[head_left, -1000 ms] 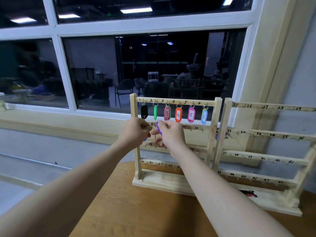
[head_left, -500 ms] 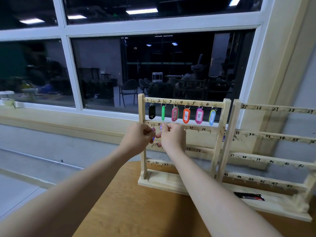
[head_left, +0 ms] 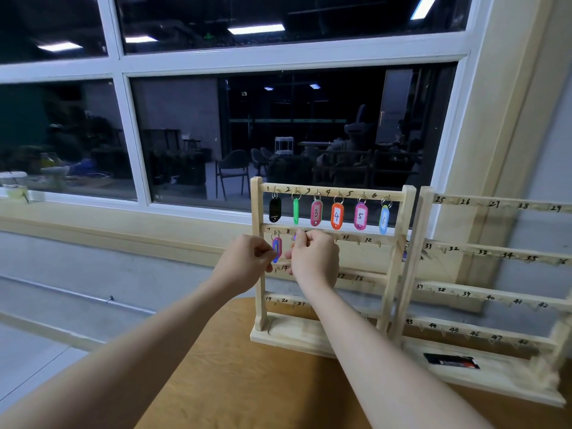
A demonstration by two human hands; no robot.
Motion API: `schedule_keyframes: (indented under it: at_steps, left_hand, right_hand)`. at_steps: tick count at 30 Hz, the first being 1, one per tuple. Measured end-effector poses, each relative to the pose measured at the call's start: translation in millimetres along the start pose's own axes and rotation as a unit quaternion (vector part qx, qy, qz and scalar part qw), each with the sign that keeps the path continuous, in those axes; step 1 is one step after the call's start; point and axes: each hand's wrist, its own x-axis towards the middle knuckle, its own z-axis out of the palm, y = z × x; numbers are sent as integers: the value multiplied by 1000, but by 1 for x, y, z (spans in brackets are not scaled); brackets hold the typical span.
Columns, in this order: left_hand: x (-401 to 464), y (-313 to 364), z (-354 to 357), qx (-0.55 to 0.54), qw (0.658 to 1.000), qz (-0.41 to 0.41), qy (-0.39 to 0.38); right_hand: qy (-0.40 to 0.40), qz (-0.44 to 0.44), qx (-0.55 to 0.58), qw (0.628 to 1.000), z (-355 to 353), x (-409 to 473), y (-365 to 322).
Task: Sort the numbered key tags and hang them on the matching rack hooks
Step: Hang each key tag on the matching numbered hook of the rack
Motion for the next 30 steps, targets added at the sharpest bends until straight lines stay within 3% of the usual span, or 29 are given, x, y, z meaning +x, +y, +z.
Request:
schedule_keyframes:
  at_steps: [8,15,20,25,30]
  left_hand:
    - [-5,-4,-1,3,1000,1,-1]
    - [-10,-6,0,17,1000,-5,-4]
    - [-17,0,8,25,999,-8,-24]
    - [-23,21,29,17,998,11,-58]
    - [-35,55,85,-15,996,26,-88]
  right_hand:
    - [-19,4,4,1000,-2,-3,7]
    - [-158,22,17,987,-25,-8,27]
    - [-208,29,26,977,-54,-11,47]
    - [-206,42,4,978,-108,-15,77]
    - [-153,52,-52,985,-196,-15,122]
